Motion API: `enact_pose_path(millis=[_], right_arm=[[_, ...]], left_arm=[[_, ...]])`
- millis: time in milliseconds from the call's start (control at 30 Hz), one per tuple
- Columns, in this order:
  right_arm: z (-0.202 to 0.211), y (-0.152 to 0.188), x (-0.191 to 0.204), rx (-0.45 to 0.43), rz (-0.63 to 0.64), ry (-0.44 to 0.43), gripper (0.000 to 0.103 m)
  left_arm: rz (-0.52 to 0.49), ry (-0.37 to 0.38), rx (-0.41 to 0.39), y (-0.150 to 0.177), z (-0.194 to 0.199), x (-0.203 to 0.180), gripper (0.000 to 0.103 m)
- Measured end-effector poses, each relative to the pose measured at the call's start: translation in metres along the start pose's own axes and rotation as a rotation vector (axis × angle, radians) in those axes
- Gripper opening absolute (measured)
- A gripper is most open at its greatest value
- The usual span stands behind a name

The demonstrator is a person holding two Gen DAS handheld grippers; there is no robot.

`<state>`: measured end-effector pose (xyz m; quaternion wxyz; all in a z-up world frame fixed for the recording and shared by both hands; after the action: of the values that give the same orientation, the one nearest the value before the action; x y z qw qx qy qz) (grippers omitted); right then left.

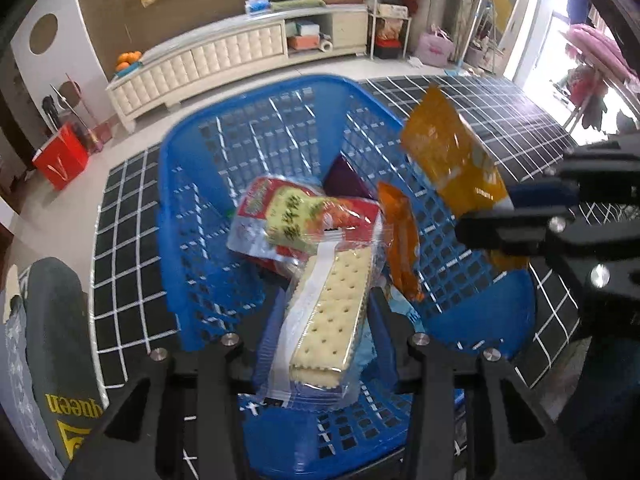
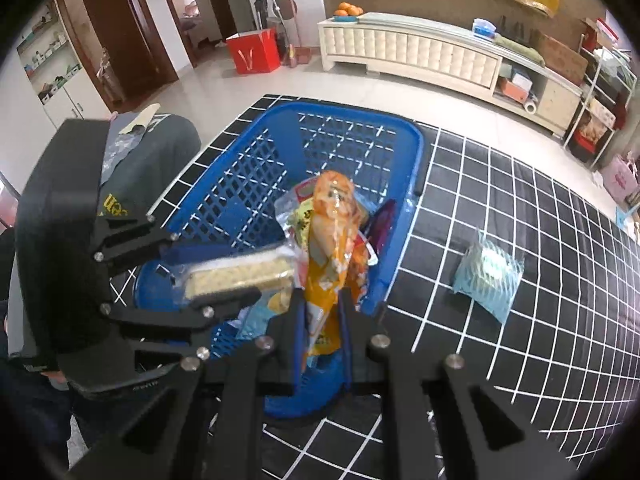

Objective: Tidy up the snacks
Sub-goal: 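Open the left tool to drop the cracker pack into the basket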

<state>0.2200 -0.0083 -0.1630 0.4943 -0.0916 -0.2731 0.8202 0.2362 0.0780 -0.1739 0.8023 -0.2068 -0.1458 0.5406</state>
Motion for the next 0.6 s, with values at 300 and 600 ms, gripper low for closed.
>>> enact_pose_path(millis=[300,600], right_arm=[[0.010,0.004,0.004,-0.017,0.005,-0.007,0.019],[0.024,0.006,0.001,-0.044,0.006,-0.007,0.019]], left_arm=[[0.008,0.001,0.029,0.008,0.003,-0.008,0.041],[0.077,0.004,0.062,0.010,0.010,0.006,0.050]])
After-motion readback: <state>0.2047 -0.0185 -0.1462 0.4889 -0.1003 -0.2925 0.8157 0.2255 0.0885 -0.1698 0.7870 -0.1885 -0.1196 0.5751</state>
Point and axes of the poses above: each gripper's, at about its wrist camera, not at the fingertips, and z roughly against the way its jaws point, x to its left, y to its underside, the point moved 3 cm from there along -z, roughly the way its jaws point, and after that the axes turned 1 degree about -z, right-handed, at the moved point
